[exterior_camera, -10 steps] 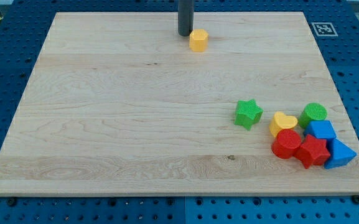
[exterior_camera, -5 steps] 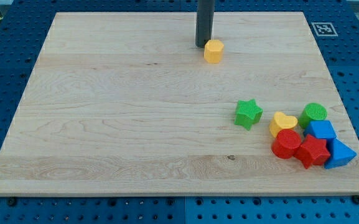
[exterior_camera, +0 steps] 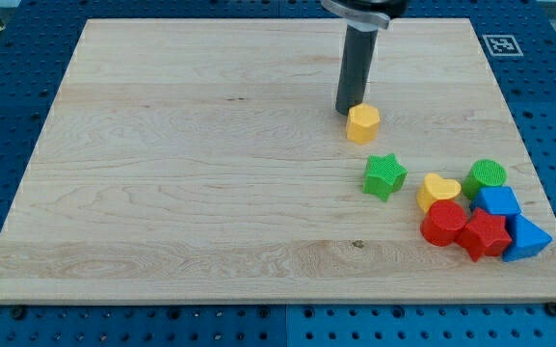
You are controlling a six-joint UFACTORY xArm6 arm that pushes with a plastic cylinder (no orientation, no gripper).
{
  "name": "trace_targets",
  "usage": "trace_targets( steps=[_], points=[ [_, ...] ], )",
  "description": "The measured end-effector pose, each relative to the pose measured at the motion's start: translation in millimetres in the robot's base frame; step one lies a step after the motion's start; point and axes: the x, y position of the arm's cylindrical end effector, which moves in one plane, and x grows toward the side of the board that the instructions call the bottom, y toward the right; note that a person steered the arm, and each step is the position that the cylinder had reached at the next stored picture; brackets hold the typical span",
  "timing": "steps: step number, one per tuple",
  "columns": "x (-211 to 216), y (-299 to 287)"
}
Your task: Move the yellow hexagon to the yellow heart and green circle
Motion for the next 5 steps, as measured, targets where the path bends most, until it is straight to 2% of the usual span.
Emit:
trace_targets(
  steps=[3, 5],
  points=[
    [58, 9],
    [97, 53]
  ],
)
